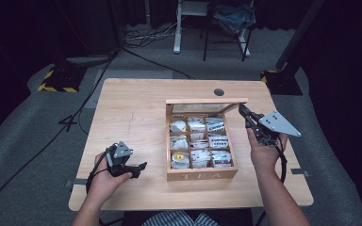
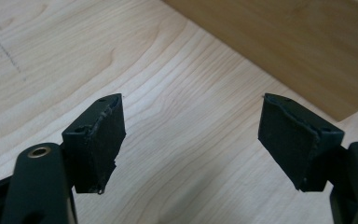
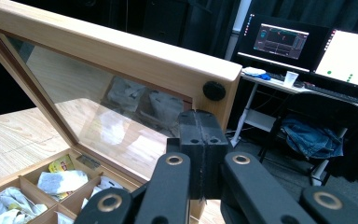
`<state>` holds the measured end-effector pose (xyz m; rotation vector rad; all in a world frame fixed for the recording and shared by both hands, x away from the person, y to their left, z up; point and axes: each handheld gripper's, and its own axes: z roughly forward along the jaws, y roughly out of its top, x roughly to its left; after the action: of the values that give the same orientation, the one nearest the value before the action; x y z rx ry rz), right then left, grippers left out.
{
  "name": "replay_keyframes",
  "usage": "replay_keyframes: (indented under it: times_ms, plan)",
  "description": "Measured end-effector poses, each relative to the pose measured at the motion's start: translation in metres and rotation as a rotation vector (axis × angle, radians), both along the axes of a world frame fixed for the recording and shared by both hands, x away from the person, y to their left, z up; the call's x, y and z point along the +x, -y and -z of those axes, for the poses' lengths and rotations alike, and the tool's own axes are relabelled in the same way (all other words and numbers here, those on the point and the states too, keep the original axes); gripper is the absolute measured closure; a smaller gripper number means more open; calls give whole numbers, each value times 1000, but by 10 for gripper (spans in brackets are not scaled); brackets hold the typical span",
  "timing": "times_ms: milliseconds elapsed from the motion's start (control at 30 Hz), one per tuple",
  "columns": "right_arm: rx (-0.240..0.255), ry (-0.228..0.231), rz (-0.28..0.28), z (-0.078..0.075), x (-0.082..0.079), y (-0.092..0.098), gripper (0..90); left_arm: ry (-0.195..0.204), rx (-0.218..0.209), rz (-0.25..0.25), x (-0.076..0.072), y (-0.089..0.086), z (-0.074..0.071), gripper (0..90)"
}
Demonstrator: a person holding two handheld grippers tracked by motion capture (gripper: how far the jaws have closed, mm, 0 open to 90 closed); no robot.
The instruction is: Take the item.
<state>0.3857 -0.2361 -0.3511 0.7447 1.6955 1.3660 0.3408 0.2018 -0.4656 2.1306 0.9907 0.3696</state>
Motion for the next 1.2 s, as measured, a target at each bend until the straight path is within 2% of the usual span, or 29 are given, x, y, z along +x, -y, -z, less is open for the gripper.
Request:
replay_keyframes:
  times_ms: [167, 333, 467, 600, 767, 900, 1200]
  plan:
    - [6, -1, -2, 0, 1, 1, 900, 22, 2, 29, -4, 11, -15, 256]
    - [11, -3, -3, 0, 2, 1, 900, 62, 5, 76, -10, 23, -33, 261]
    - [14, -6, -1, 1, 2, 1, 900, 80, -5, 105, -12, 34, -45, 268]
    - [18, -7, -3, 1, 2, 2, 900, 86, -12, 135, -11, 45, -55, 275]
    - [21, -10, -4, 1, 2, 3, 900, 91, -45, 174, -9, 62, -67, 290]
    - [24, -11, -5, 2, 2, 3, 900, 99, -51, 192, -7, 73, -72, 296]
    - [29, -15, -14, 3, 4, 3, 900, 78, -68, 229, 3, 91, -78, 305]
